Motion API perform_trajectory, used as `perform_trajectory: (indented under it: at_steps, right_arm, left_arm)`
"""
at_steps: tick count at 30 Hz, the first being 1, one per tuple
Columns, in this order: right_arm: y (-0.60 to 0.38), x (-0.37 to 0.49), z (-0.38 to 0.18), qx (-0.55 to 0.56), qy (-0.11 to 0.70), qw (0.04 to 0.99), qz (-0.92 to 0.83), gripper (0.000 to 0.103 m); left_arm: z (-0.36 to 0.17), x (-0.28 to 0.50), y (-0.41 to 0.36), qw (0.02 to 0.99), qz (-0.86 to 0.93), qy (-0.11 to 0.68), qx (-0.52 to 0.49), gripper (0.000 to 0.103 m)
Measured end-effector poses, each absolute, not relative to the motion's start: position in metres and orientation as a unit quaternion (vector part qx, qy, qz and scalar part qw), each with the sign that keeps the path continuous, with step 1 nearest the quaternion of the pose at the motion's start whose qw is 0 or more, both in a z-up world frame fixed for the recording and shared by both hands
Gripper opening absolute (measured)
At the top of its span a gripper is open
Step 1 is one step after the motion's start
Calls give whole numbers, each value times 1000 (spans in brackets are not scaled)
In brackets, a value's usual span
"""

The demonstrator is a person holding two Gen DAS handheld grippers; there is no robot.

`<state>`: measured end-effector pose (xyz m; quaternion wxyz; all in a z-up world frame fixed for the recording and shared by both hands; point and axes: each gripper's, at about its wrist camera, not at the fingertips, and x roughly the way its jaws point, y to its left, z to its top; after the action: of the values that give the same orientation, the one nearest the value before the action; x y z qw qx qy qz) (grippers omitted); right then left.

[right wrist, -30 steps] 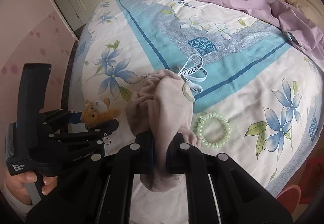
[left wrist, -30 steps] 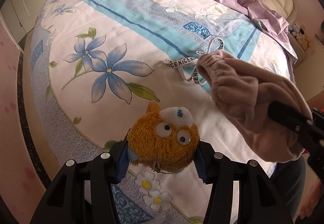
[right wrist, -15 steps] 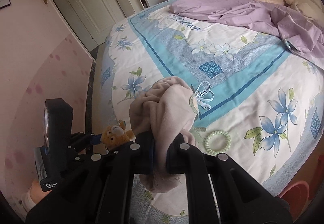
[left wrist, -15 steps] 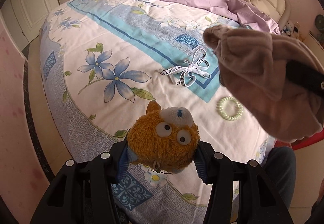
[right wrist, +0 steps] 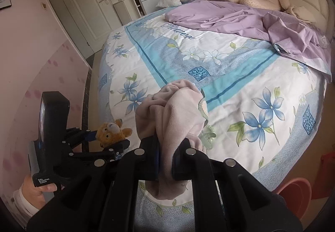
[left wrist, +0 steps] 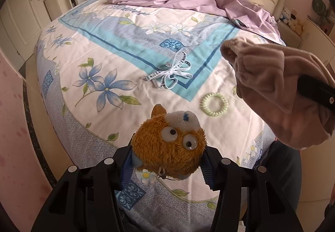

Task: Collect trash
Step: 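Carry the plush toy and beige garment in both tools over the pink bucket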

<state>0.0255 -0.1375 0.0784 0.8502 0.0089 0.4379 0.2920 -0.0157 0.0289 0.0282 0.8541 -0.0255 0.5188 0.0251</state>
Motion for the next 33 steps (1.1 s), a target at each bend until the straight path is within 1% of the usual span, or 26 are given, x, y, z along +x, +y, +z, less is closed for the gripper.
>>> perform_trajectory:
  at_steps: [12,33]
  right_arm:
    - [-197,7,46,19,469,848,245,8]
    - [-298,-5,30,68,470,865,164,8]
  left_arm:
    - [18,-17,-31,845,-15,534,13,54]
    - [18,4,-144,836,-97,533,84,54]
